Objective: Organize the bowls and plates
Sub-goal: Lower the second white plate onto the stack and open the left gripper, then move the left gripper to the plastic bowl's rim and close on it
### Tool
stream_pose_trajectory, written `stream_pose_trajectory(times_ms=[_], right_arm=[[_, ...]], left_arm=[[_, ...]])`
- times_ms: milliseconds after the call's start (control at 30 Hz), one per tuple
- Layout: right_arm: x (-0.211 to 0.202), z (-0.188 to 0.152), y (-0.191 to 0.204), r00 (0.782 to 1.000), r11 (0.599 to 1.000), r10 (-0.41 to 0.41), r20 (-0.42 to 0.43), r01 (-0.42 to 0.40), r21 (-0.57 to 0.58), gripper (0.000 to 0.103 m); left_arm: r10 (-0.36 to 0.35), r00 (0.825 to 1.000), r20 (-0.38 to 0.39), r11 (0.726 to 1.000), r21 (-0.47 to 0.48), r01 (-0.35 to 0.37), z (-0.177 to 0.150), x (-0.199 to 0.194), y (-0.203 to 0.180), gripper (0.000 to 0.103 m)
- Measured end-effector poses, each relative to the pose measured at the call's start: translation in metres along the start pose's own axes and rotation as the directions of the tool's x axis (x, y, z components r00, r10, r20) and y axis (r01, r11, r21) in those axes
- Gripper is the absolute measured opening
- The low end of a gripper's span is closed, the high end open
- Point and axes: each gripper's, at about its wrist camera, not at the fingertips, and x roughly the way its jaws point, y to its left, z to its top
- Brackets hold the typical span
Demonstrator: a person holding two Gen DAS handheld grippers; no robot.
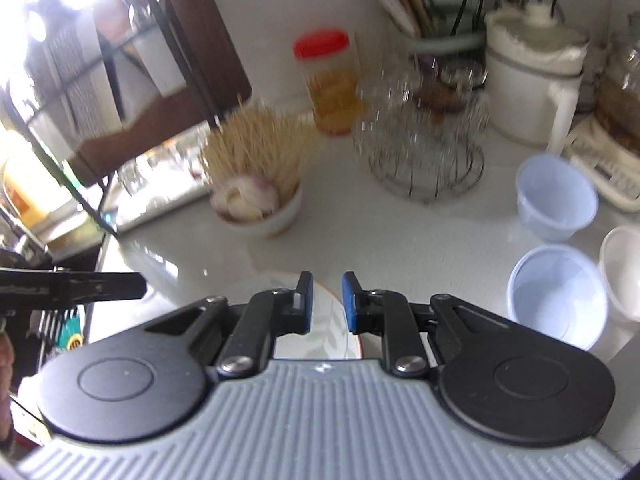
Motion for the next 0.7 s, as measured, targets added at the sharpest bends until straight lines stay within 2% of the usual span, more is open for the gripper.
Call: stream_pose_trajectory(times_ms=[167, 367, 700], right_arm=[[-0.028, 0.005, 0.010, 0.996, 0.999, -0.040, 0.074, 0.038, 0.023, 0.020], [-0.050, -0.001, 0.012, 0.986, 0.994, -0.109, 0.124, 0.107, 0.023, 0.020], [-0.064, 0.001, -0.039, 0.975, 0.984, -0.172, 0.139, 0.162, 0.076, 0.020]], left_arm=[[-0.052, 0.998, 0.045, 0.998, 0.046, 0.050, 0.011, -0.013, -0.014, 0.047], [-0.104, 0.994, 0.038, 0.990, 0.100, 0.100, 0.015, -0.010, -0.026, 0.047], [-0.120, 0.993, 0.021, 0.983, 0.142, 0.116, 0.016, 0.013, -0.071, 0.047]])
